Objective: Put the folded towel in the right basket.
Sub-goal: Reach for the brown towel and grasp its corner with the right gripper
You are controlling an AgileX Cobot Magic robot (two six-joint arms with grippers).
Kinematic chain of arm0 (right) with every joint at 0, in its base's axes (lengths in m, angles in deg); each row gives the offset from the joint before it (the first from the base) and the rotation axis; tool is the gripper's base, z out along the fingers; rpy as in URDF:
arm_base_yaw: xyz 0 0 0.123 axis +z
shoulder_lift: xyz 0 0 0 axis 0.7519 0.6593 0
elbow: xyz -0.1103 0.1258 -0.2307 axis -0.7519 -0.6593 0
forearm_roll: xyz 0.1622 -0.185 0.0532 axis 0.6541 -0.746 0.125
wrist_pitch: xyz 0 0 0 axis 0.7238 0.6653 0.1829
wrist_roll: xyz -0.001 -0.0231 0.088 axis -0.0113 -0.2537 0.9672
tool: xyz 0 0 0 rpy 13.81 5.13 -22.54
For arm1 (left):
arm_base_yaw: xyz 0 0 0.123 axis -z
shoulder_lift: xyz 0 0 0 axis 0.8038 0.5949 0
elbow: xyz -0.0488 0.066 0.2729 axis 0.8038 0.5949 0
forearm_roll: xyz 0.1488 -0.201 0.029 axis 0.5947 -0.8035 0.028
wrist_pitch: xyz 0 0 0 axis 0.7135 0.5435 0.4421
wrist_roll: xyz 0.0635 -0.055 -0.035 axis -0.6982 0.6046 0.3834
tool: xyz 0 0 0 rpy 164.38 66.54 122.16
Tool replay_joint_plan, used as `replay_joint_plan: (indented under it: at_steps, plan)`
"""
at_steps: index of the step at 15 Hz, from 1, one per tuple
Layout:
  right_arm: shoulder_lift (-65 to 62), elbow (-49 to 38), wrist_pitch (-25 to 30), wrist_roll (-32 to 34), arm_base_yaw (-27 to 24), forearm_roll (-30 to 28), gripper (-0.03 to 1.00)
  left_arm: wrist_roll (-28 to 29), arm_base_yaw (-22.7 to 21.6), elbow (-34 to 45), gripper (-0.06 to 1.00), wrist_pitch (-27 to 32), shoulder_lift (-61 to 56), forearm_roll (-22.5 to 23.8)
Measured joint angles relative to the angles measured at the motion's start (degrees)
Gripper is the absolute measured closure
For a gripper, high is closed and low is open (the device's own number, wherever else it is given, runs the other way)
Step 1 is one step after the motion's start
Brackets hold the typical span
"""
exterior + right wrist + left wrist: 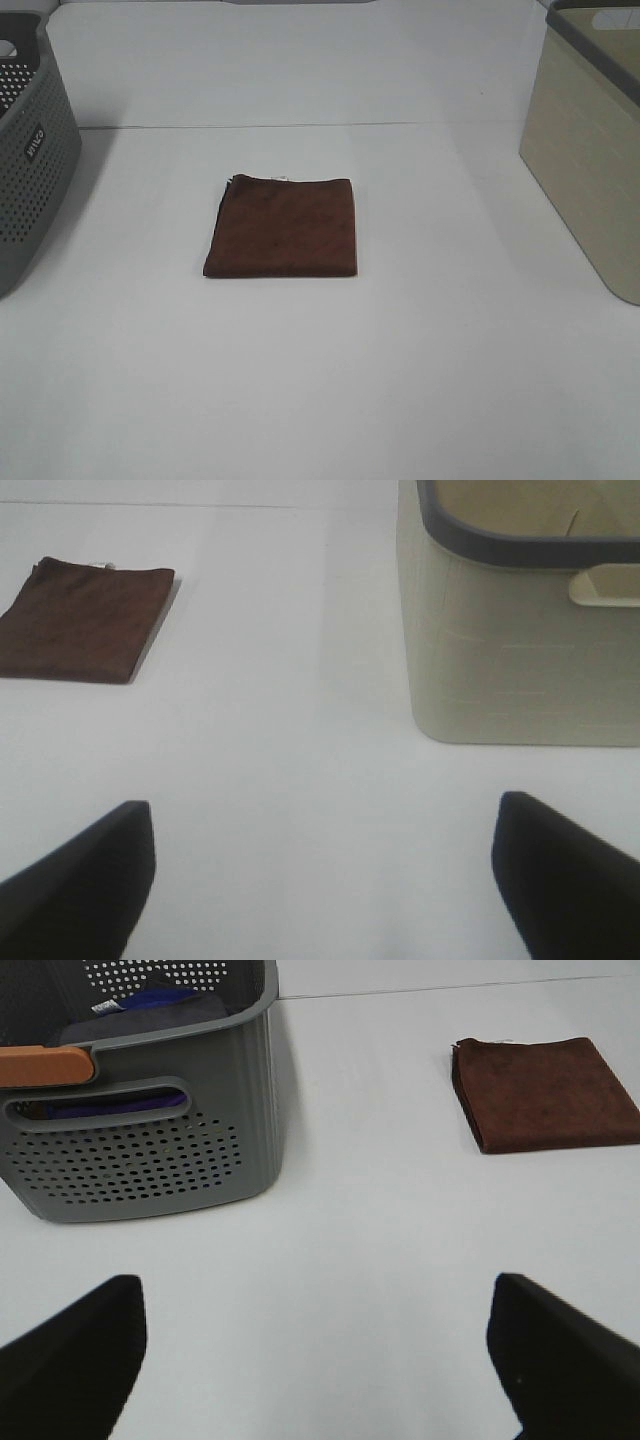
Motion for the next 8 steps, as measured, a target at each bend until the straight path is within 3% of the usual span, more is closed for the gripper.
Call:
replay_joint_plan:
  at_steps: [4,8]
  plan:
    - [15.5,4.2,-3.7,1.2,0.0,1.5,0.14,0.0,0.0,0.0,0.07,0.0,0.0,0.0]
    - [34.5,9.9,-3.7,-0.5,0.0,9.7,0.19,0.0,0.0,0.0,0.07,0.0,0.0,0.0]
